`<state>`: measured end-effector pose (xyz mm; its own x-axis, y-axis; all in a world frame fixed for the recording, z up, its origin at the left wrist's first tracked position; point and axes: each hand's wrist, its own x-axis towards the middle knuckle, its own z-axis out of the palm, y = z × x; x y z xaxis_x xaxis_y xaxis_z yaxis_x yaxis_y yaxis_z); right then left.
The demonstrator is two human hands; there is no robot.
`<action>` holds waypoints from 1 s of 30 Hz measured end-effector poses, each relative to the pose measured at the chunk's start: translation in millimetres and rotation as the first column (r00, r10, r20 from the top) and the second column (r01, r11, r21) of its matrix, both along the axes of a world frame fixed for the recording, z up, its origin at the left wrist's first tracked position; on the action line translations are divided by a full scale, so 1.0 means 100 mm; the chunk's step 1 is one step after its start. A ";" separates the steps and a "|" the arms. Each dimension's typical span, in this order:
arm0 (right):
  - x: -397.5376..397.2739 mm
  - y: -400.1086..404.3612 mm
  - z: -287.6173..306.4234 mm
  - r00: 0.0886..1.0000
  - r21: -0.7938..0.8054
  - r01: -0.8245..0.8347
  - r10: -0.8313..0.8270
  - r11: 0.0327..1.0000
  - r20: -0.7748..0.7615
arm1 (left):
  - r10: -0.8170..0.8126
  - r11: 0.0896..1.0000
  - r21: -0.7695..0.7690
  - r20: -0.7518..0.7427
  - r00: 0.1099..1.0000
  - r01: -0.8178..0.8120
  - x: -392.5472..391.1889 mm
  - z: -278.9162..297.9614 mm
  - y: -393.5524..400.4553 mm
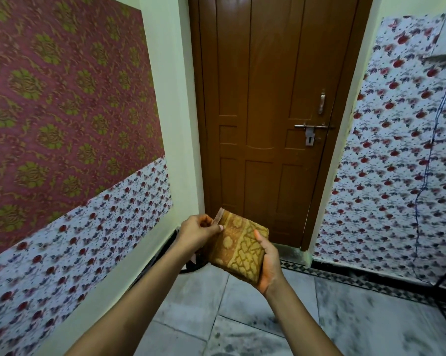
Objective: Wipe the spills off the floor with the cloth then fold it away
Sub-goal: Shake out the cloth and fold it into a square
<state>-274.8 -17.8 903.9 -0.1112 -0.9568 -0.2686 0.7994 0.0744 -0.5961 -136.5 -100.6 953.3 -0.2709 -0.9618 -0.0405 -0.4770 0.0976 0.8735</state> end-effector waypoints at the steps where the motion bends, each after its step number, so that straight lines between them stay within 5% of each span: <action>1: -0.01 0.01 0.02 1.000 -0.005 -0.007 0.007 1.000 -0.002 | -0.027 0.997 0.073 -0.050 0.998 0.030 0.03 -0.01 0.00; 4: -0.02 0.03 0.05 0.997 0.004 -0.036 0.036 0.999 -0.063 | -0.073 0.909 0.380 -0.263 0.962 0.173 0.16 -0.08 0.00; 6: -0.02 0.03 0.09 0.988 0.028 -0.075 0.078 0.997 -0.132 | -0.018 0.872 0.450 -0.368 0.929 0.195 0.21 -0.15 -0.01; 12: -0.05 -0.07 0.12 0.881 0.236 -0.097 0.194 0.967 -0.431 | 0.051 0.898 0.422 -0.377 0.925 0.123 0.28 -0.16 -0.01; 16: 0.00 -0.12 0.03 0.839 0.144 0.012 0.068 0.989 -0.540 | 0.109 0.893 0.435 -0.452 0.885 0.113 0.27 -0.24 0.03; 22: 0.09 -0.12 0.02 0.795 0.060 0.145 -0.080 0.988 -0.601 | 0.069 0.882 0.436 -0.496 0.865 0.180 0.21 -0.36 0.05; 30: 0.17 0.15 -0.32 0.816 0.188 0.217 -0.073 0.958 -0.573 | 0.175 0.868 0.492 -0.428 0.887 0.066 0.18 -0.80 0.11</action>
<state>-258.2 -3.1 871.5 -0.4424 -0.8339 -0.3301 0.3494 0.1788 -0.9198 -118.2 -90.1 873.8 -0.3224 -0.8634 -0.3879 -0.0167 -0.4046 0.9144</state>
